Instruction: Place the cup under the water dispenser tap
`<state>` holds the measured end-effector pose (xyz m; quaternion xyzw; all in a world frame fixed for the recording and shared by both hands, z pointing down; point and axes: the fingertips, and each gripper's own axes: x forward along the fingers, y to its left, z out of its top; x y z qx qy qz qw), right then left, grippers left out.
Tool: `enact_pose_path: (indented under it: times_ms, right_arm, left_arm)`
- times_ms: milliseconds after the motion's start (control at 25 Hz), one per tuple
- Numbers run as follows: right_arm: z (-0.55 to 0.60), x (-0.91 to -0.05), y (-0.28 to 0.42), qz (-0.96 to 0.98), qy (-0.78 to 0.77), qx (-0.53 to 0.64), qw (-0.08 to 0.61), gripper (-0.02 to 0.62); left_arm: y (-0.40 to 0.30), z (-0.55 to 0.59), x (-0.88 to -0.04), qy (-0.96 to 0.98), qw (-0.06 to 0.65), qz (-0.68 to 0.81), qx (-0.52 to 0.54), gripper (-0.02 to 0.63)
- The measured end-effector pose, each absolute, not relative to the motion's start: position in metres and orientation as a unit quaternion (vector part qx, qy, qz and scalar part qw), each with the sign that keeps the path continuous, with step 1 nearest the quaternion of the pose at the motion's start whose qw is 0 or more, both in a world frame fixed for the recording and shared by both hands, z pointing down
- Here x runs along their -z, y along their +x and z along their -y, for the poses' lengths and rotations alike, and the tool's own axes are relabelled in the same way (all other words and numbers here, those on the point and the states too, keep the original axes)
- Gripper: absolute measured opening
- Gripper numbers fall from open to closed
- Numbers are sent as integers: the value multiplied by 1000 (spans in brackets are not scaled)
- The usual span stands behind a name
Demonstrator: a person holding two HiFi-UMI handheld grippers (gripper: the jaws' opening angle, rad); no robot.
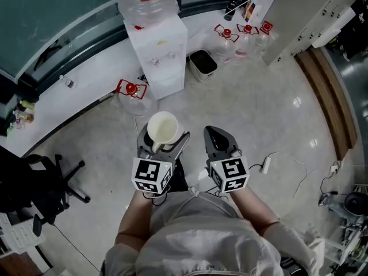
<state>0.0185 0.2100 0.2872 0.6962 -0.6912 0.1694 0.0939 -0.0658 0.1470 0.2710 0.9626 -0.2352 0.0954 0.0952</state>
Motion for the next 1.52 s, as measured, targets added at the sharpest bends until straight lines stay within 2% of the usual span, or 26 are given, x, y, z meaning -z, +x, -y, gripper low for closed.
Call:
enact_pose_path:
  times_ms: [320, 560, 760, 1360, 1520]
  right_arm:
    - [-70, -312, 70, 674, 702, -205, 106, 26]
    - [6, -338, 90, 678, 692, -221, 116, 26]
    - [54, -378, 100, 697, 666, -237, 122, 26]
    - [133, -552, 95, 777, 529, -277, 198, 26]
    - [143, -600, 100, 784, 515, -278, 208, 26]
  left_arm:
    - [-24, -5, -295, 963, 99, 223, -116, 456]
    - [-14, 59, -342, 954, 122, 236, -136, 456]
    - [-7, 90, -400, 939, 146, 271, -153, 456]
    - [-2, 146, -582, 859, 219, 439, -146, 456]
    - [-3, 165, -635, 846, 208, 467, -154, 456]
